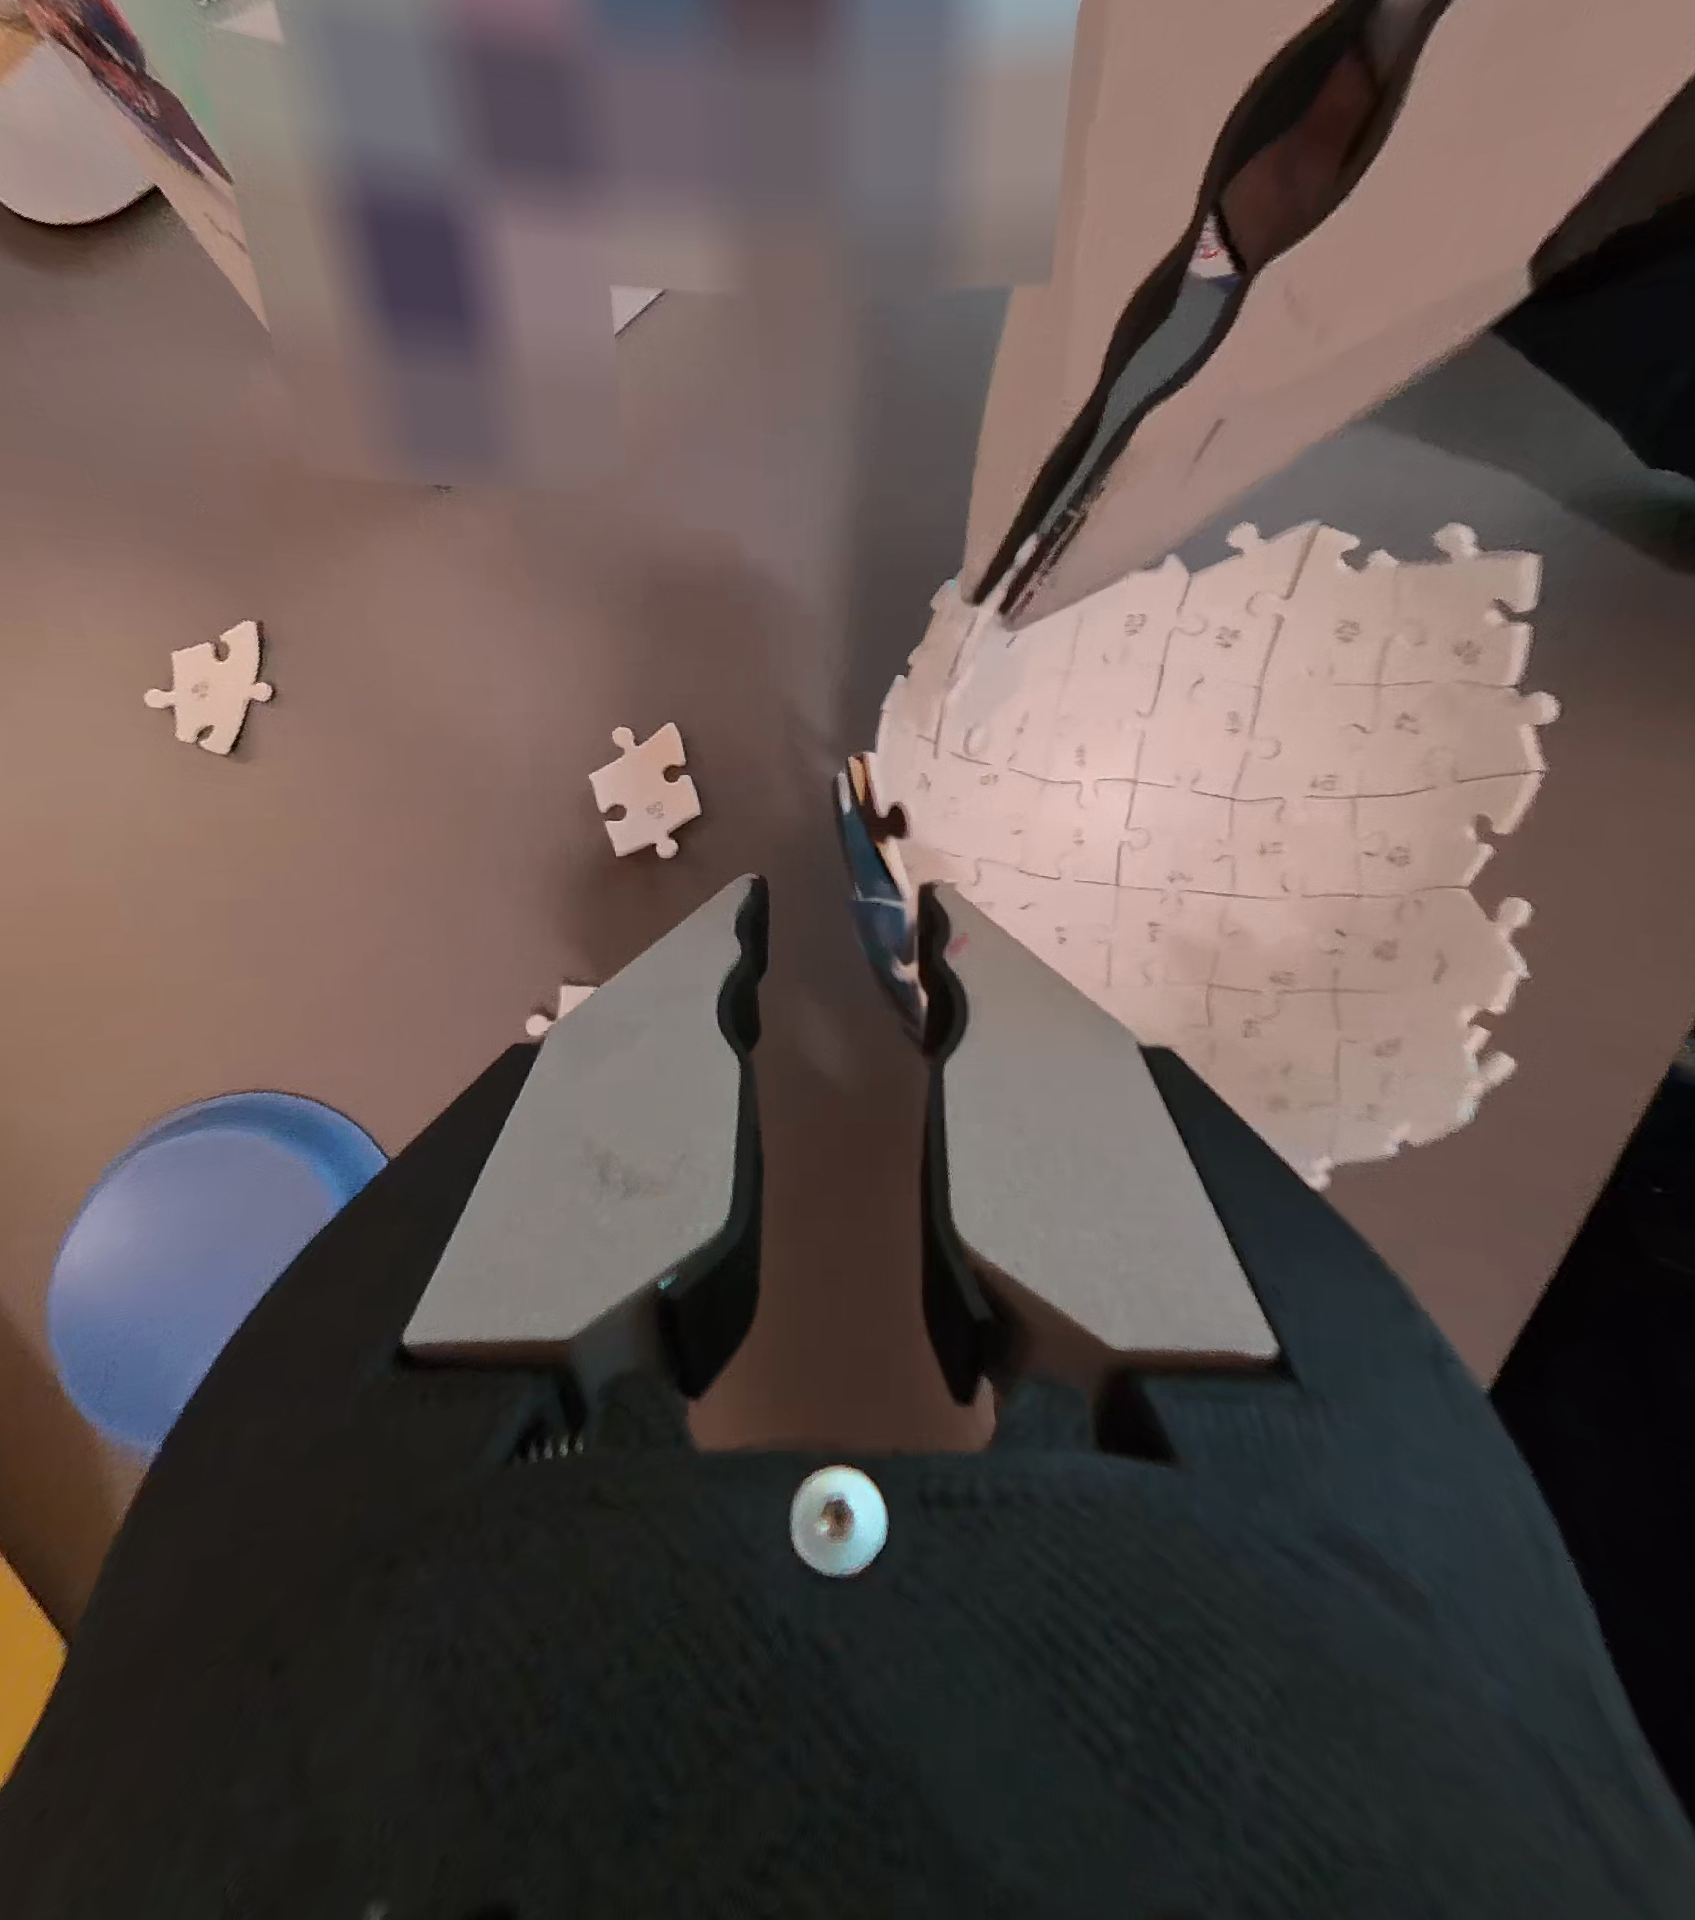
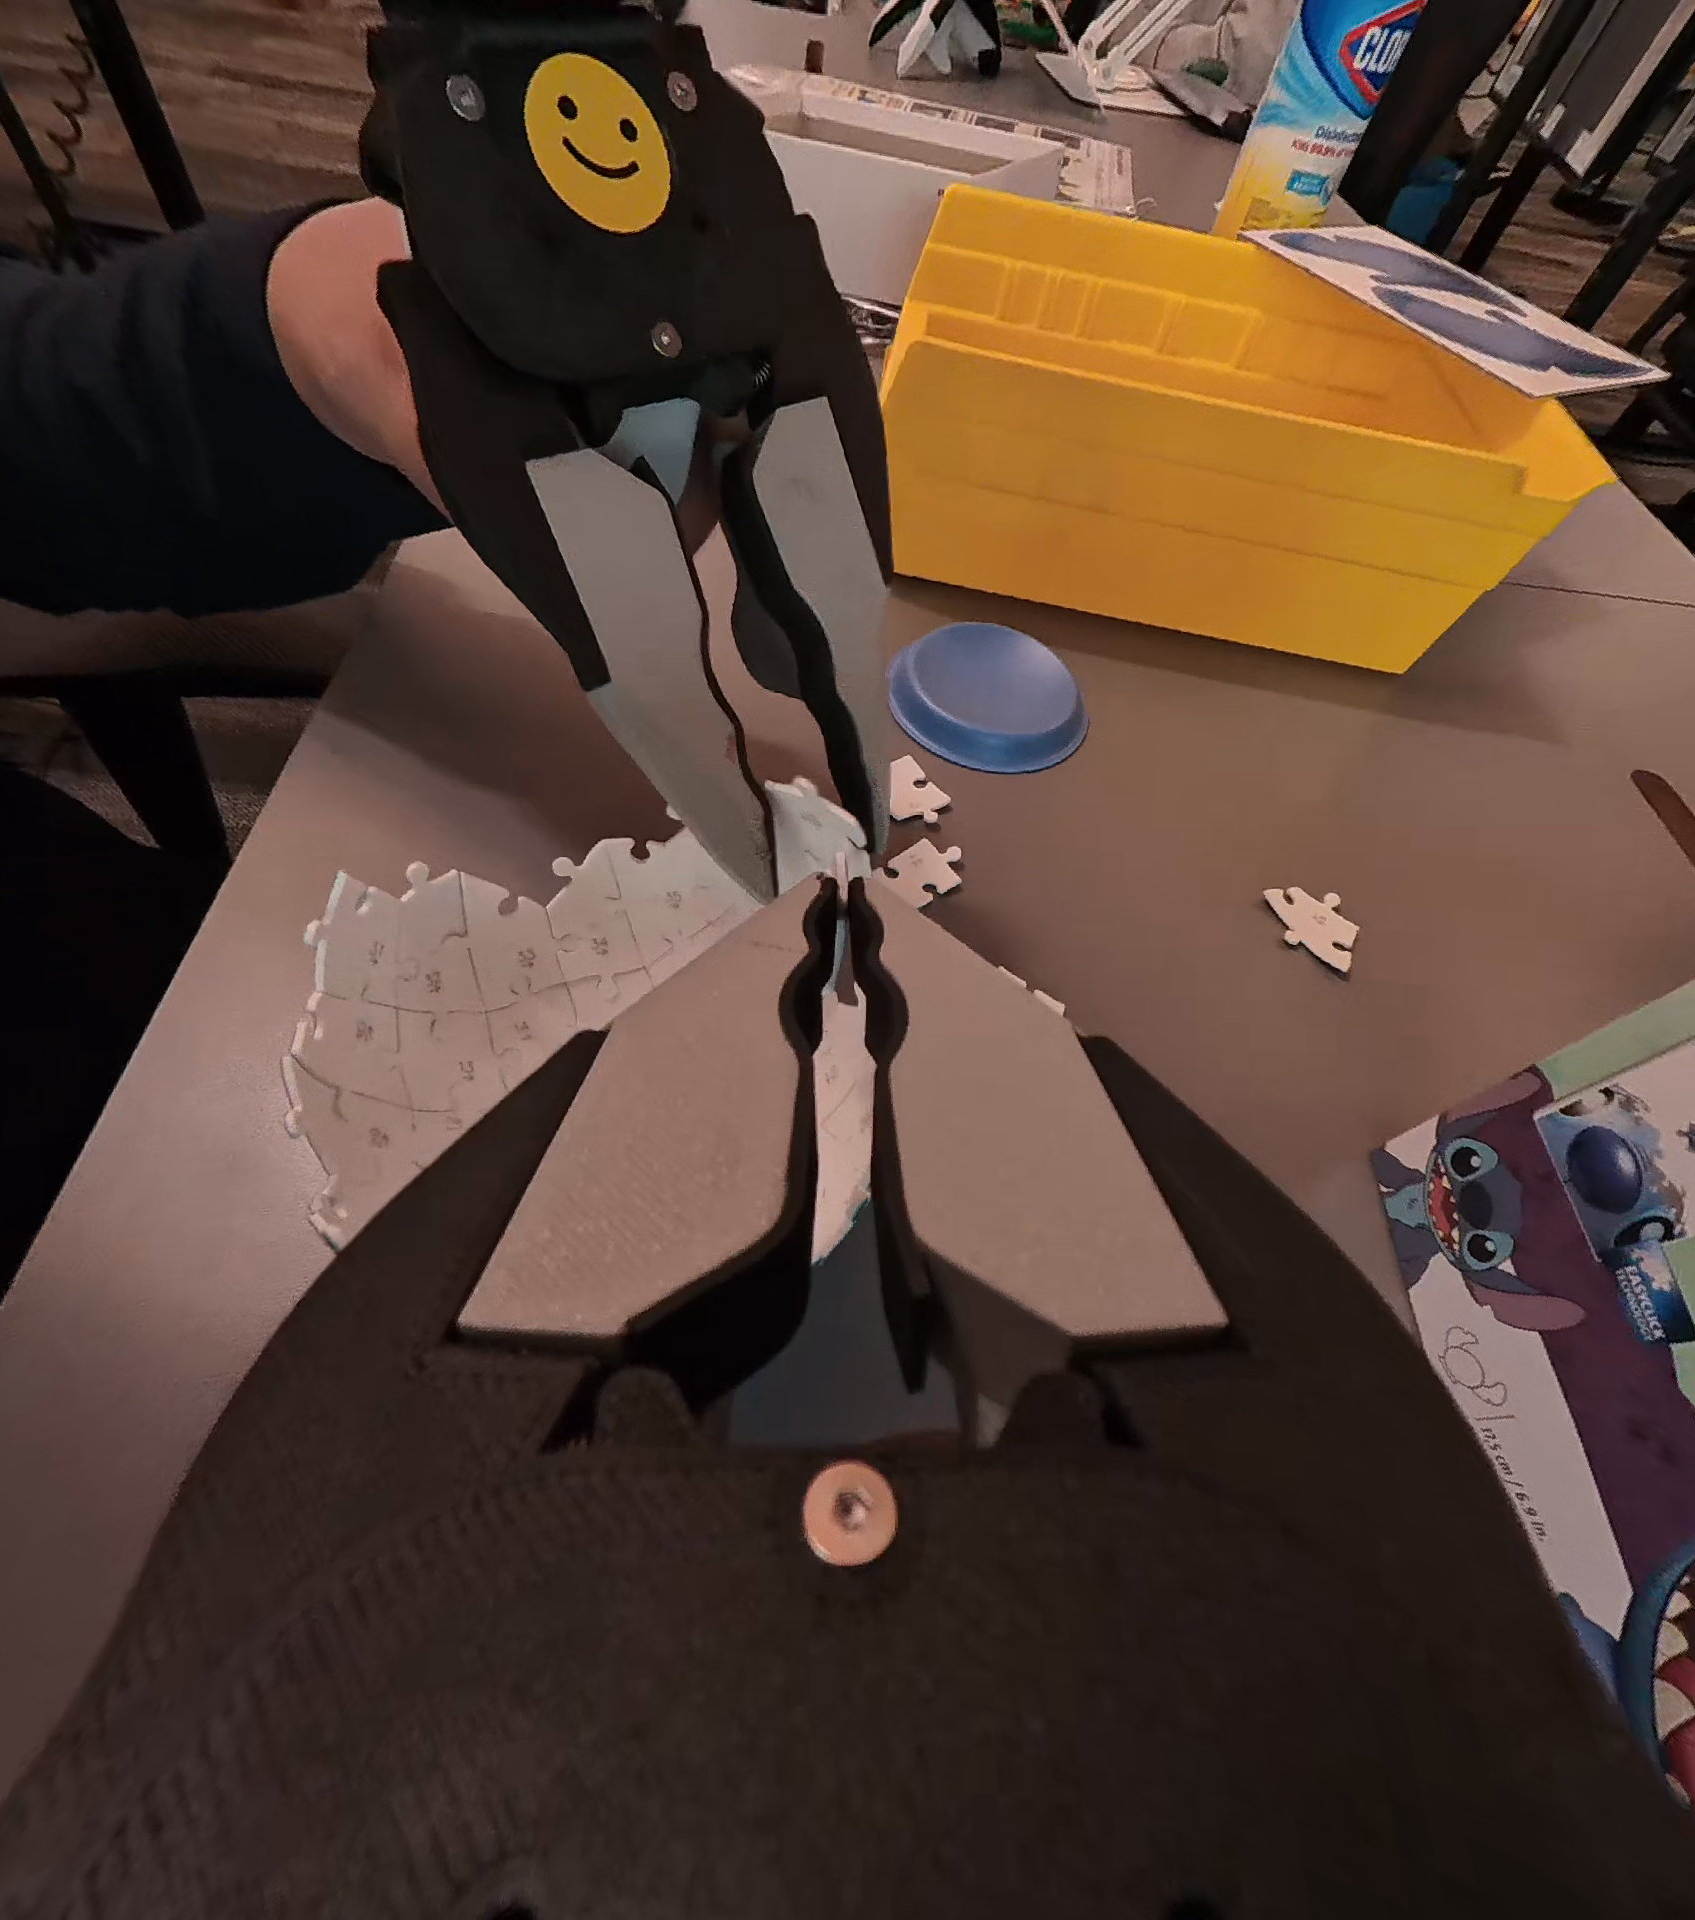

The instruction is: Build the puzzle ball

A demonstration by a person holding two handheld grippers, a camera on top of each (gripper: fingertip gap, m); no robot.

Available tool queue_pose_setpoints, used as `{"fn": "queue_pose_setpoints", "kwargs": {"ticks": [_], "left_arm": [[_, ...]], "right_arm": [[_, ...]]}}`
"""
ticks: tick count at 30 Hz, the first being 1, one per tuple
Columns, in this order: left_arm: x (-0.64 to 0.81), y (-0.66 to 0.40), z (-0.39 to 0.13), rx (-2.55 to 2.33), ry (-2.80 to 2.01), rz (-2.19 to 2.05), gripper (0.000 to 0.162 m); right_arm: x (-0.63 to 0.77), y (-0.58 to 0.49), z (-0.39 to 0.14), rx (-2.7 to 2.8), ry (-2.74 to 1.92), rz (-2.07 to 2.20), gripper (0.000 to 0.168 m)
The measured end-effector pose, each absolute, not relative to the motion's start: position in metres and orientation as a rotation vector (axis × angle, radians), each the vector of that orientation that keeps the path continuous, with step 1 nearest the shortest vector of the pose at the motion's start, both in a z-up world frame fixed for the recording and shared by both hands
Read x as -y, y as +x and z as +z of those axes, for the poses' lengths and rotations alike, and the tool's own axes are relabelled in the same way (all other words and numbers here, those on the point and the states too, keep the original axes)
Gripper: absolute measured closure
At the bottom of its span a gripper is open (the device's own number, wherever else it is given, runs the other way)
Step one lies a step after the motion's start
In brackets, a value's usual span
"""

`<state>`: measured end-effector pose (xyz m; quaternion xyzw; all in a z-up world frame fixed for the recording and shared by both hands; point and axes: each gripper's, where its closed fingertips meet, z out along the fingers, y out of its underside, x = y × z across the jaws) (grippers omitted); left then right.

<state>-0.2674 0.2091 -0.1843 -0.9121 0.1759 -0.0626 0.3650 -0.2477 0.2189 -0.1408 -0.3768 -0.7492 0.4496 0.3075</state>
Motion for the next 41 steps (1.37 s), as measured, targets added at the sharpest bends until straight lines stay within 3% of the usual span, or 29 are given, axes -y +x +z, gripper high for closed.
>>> {"fn": "queue_pose_setpoints", "kwargs": {"ticks": [1,9,17,33,41], "left_arm": [[-0.211,-0.268,-0.185,-0.449,-2.35,-0.147,0.135],[-0.217,-0.267,-0.197,-0.469,-2.397,-0.064,0.157],[-0.217,-0.267,-0.194,-0.47,-2.381,-0.056,0.16],[-0.214,-0.266,-0.194,-0.477,-2.356,-0.128,0.158],[-0.211,-0.265,-0.181,-0.467,-2.317,-0.164,0.143]], "right_arm": [[-0.219,-0.248,-0.143,1.989,-0.997,1.179,0.168],[-0.217,-0.25,-0.15,2.016,-0.995,1.141,0.168],[-0.216,-0.254,-0.158,2.031,-0.999,1.098,0.168],[-0.213,-0.259,-0.161,2.049,-0.84,0.991,0.168],[-0.217,-0.252,-0.142,1.989,-0.833,1.087,0.168]]}}
